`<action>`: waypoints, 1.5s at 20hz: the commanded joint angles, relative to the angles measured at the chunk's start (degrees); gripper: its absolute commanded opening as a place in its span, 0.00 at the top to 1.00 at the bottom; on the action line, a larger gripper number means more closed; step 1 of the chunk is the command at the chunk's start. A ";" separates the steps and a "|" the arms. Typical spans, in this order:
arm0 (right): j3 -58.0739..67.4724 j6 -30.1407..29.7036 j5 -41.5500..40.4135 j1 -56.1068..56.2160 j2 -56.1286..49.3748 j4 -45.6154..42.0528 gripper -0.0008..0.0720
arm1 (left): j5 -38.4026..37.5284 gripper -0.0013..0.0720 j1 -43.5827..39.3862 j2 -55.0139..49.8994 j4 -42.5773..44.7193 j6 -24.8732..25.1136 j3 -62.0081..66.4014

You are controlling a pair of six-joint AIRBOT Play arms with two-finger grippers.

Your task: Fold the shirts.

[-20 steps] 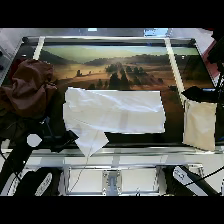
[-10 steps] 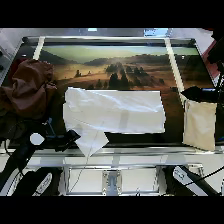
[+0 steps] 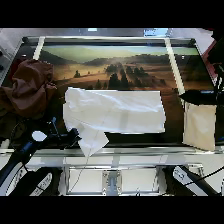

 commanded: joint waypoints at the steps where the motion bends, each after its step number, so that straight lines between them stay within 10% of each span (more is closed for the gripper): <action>1: -9.05 7.98 5.03 -0.22 0.00 -6.95 0.62 | -0.72 0.96 0.00 -0.28 -3.02 2.69 0.07; 3: -20.24 9.22 5.53 -1.14 0.00 -4.50 0.61 | -1.14 0.96 0.00 -0.28 -3.02 4.24 0.07; 6: -33.66 9.18 2.69 -1.29 0.00 -0.33 0.23 | -1.01 0.96 0.00 -0.28 -3.02 4.26 0.07; 16: -41.40 6.88 -21.55 -1.25 -0.02 15.69 0.26 | -1.05 0.96 0.00 -0.28 -3.02 4.28 0.04; 18: -41.40 7.54 -23.43 -1.25 -0.02 15.67 0.46 | -1.07 0.96 0.00 -0.28 -3.02 4.26 0.07; 21: -41.40 8.33 -23.78 -1.25 -0.02 15.67 0.50 | -1.38 0.96 0.00 -0.28 -3.02 4.26 0.07; 23: -41.35 7.54 -23.65 -1.25 0.02 15.72 0.95 | -1.44 0.96 0.00 -0.28 -3.06 4.26 0.07; 30: -32.98 4.50 -12.76 -1.29 7.74 12.37 0.95 | -10.36 0.96 0.02 0.57 1.36 7.19 12.46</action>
